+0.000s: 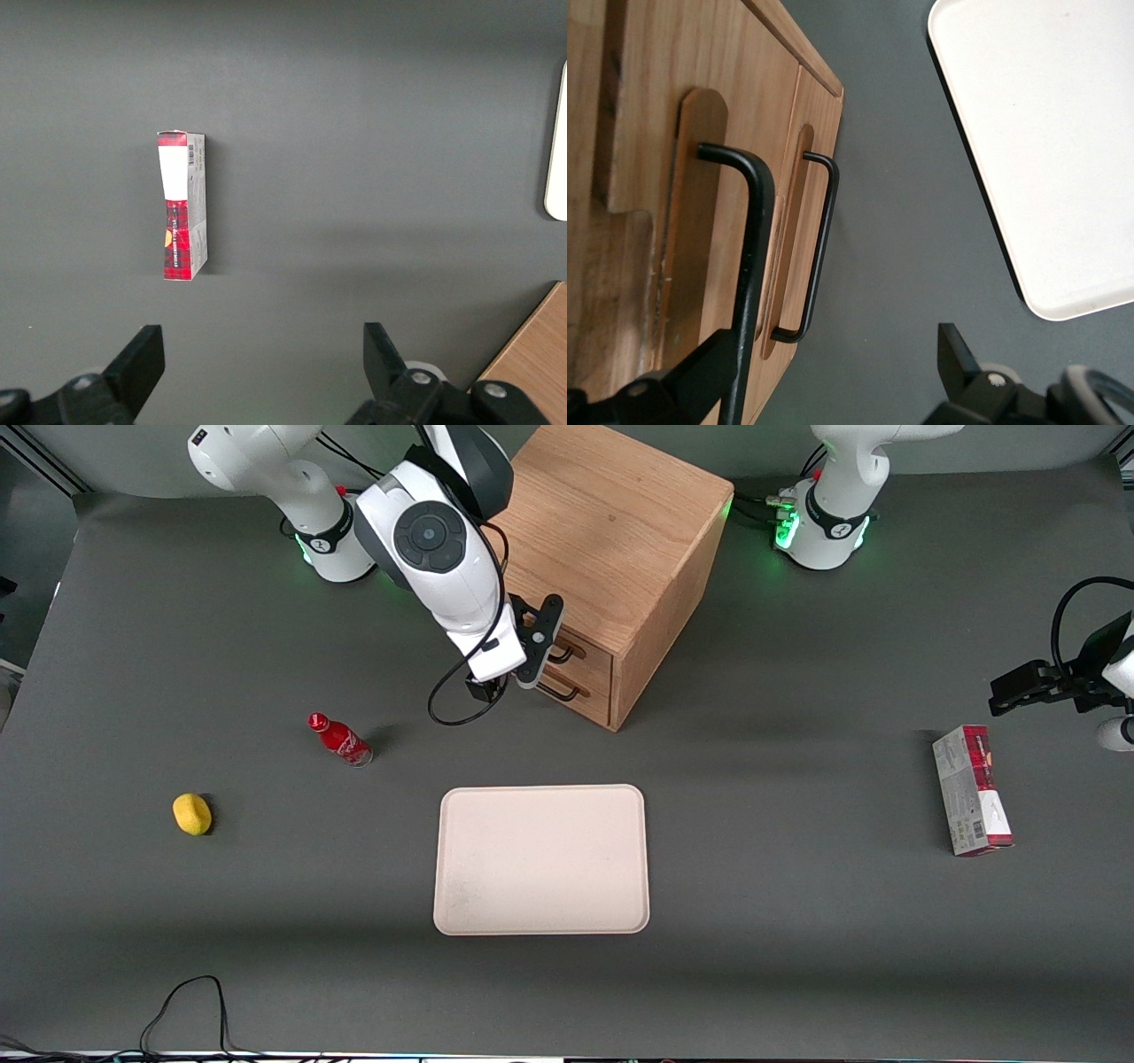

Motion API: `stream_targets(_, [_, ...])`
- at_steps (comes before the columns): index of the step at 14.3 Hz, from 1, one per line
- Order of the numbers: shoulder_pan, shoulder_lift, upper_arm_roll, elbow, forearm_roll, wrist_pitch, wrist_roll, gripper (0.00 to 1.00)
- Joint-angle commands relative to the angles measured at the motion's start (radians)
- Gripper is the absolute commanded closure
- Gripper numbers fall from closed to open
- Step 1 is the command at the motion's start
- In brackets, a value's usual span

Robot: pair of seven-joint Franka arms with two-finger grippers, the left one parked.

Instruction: Open upper drawer

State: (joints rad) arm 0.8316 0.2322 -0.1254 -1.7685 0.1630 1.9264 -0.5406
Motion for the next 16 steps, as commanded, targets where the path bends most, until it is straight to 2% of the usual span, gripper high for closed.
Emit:
stream_targets(1, [0.004,0.05,-0.003,-0.014,0.024,0.085,-0.039,0.0])
stream_targets(16, [0.006,-0.01,-0.003,-0.009,0.026,0.022,-0.076,0.0])
